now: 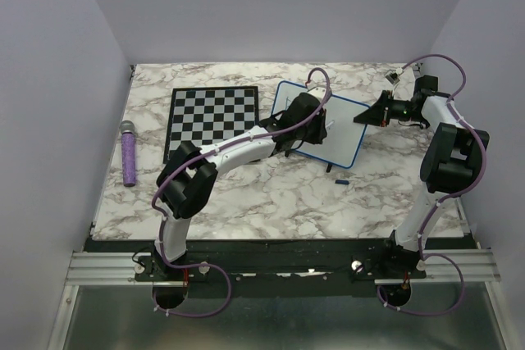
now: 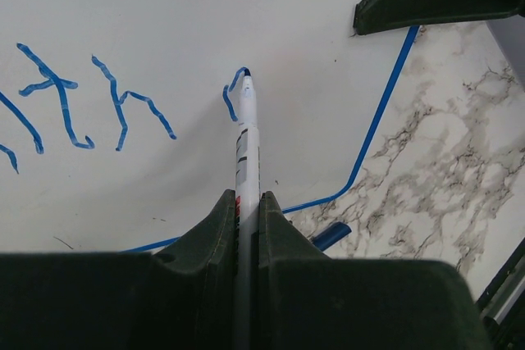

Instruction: Write a sentence on the whiteboard

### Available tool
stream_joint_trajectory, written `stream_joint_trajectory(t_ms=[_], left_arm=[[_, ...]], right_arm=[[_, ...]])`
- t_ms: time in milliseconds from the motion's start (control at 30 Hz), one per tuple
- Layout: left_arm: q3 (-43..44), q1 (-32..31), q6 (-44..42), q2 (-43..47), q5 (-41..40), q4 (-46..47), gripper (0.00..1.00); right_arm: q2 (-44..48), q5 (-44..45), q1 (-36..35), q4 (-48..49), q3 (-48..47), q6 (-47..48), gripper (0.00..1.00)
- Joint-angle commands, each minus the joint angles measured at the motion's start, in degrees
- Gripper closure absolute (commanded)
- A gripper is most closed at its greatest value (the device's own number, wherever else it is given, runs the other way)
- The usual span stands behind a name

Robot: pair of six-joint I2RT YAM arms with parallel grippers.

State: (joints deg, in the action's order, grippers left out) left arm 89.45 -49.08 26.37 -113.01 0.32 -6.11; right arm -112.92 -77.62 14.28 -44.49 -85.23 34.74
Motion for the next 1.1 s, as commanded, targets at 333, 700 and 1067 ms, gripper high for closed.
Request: stream_joint_trajectory(t_ms=[333, 700, 1067], left_arm=[[-2.43, 0.21, 0.52, 0.24, 2.49, -0.66, 1.0], [-4.98, 0.21, 0.96, 1.56, 2.76, -0.66, 1.0], [-6.66, 0.12, 0.61, 6.75, 3.64, 2.59, 1.0]], right_arm=[[1.57, 2.3, -0.4, 1.34, -0.99, 2.17, 0.99], [1.74, 2.21, -0.4, 1.34, -0.99, 2.17, 0.99], [2.01, 2.21, -0.4, 1.25, -1.08, 2.09, 0.99]])
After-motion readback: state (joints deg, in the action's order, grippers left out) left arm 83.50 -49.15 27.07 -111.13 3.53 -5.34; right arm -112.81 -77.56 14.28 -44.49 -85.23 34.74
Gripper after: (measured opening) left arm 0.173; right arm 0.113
